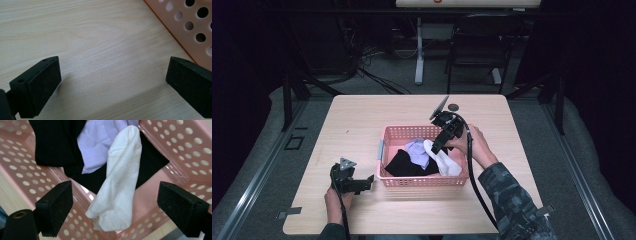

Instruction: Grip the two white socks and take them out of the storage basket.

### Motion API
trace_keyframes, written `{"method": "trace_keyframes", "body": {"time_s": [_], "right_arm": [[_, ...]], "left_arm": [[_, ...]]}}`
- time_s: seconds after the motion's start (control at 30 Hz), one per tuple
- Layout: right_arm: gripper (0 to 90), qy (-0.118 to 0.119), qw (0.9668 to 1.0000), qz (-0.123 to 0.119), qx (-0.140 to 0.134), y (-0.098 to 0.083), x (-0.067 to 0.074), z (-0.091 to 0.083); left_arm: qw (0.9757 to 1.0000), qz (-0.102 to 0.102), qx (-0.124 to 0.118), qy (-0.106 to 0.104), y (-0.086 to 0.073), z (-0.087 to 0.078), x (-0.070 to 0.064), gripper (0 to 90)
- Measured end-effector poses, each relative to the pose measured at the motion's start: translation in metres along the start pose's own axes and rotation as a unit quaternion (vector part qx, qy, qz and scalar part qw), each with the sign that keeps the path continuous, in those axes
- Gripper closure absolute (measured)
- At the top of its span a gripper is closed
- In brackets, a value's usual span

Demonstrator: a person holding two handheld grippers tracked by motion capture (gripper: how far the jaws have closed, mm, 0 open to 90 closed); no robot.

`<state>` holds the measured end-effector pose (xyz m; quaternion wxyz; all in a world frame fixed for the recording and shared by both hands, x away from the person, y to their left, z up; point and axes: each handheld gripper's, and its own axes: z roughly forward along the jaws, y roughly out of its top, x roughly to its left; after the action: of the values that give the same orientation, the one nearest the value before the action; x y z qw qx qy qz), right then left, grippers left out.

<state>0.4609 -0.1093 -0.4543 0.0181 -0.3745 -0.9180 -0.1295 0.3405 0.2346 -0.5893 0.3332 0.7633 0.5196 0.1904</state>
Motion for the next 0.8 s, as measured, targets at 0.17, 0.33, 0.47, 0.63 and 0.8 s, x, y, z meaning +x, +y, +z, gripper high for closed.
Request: {"method": "trace_keyframes", "body": {"time_s": [0.17,0.33,0.47,0.63,0.8], "right_arm": [[14.1,0.004,0.9998,0.002,0.018,0.0,-0.004,0.016],[16.2,0.002,0.9997,0.008,0.023,0.0,-0.004,0.028],[22.1,0.0,0.9996,0.01,0.025,0.0,-0.004,0.038],[31.4,-0.003,0.9989,0.016,0.045,0.002,-0.004,0.048],[40.2,-0.007,0.9983,0.017,0.056,0.0,-0.006,0.061]], "left_arm": [[1.0,0.0,0.0,0.0,0.0,0.0,0.0,0.0],[1.0,0.0,0.0,0.0,0.0,0.0,0.0,0.0],[1.0,-0.001,0.0,0.001,0.0,0.0,0.0,0.0],[1.0,0.0,0.0,0.0,0.0,0.0,0.0,0.0],[1.0,0.001,0.0,0.001,0.0,0.0,0.0,0.0]]}}
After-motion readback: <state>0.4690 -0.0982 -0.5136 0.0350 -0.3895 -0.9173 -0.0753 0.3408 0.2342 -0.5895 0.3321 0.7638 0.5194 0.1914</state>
